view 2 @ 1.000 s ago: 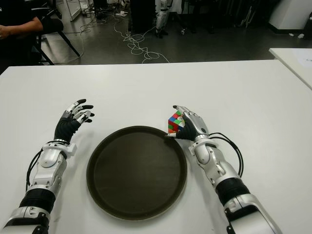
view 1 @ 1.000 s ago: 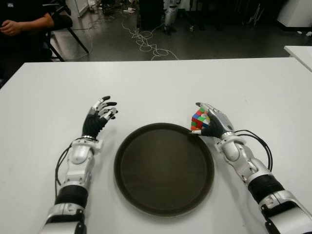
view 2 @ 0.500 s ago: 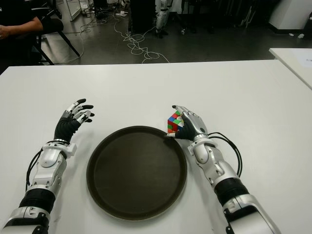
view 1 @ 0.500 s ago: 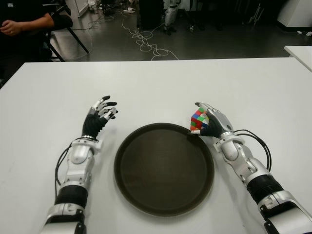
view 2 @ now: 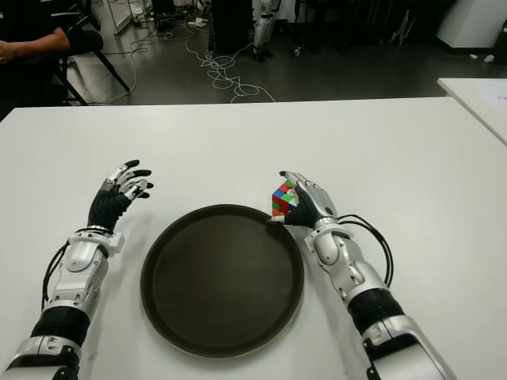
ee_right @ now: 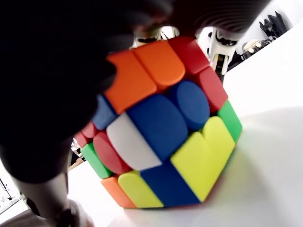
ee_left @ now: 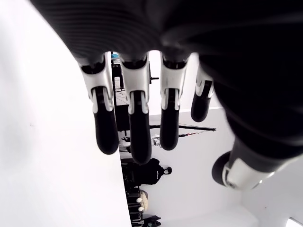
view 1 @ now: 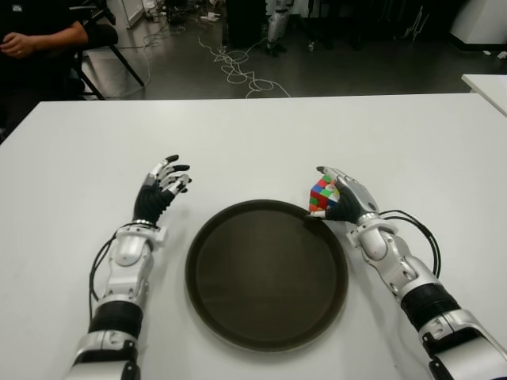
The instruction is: Pick up the Rubik's Cube and put it in the plate
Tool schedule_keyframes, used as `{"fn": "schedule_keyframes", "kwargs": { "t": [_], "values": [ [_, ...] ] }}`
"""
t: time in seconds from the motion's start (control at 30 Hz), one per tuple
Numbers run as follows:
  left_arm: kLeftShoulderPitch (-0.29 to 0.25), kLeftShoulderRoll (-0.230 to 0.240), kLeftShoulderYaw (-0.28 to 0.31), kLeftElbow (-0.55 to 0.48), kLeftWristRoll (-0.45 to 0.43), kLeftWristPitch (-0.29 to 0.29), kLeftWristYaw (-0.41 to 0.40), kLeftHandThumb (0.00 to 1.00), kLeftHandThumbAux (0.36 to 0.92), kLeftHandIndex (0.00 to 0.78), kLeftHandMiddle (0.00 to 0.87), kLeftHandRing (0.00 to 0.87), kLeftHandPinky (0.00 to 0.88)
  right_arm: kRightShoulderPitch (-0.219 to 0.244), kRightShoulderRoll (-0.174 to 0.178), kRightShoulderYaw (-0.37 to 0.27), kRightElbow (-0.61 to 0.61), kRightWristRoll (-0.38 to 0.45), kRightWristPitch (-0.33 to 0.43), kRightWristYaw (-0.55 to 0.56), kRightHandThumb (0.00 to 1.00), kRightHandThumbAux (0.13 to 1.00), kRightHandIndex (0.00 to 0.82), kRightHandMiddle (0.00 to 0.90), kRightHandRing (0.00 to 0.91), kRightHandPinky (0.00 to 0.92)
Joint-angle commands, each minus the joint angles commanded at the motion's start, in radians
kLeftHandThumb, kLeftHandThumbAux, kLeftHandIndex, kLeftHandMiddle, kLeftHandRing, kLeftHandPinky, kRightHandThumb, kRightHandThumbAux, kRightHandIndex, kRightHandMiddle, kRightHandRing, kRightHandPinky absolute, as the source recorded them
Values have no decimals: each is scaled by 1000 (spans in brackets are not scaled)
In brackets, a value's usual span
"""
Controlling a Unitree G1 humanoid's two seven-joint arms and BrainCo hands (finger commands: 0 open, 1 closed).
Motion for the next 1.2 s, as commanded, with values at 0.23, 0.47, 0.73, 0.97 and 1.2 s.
{"fn": "schedule_keyframes", "kwargs": {
  "t": [0.23, 0.47, 0.73, 0.97, 1.2],
  "values": [
    [3, 2, -3, -6, 6, 0, 1, 624, 629, 170, 284, 338, 376, -8, 7, -14, 12, 15, 7, -11, 0, 745, 137, 186, 209, 225],
    [6, 6, -6, -15, 14, 4, 2, 632, 626, 177, 289, 344, 387, -65, -6, -32, 134, 38, -38, -36, 0, 745, 147, 190, 209, 220],
    [8, 3, -4, -20, 16, 4, 5, 636, 626, 182, 293, 351, 392, -73, -4, -41, 151, 41, -39, -50, 0, 760, 163, 205, 229, 237],
    [14, 1, -3, -33, 12, 10, 3, 631, 634, 179, 293, 352, 390, -76, -4, -47, 152, 45, -30, -46, 0, 765, 156, 205, 225, 233],
    [16, 2, -5, -40, 14, 20, 3, 635, 635, 175, 289, 343, 383, -86, -5, -49, 181, 53, -47, -50, 0, 773, 162, 211, 237, 245]
  ]
}}
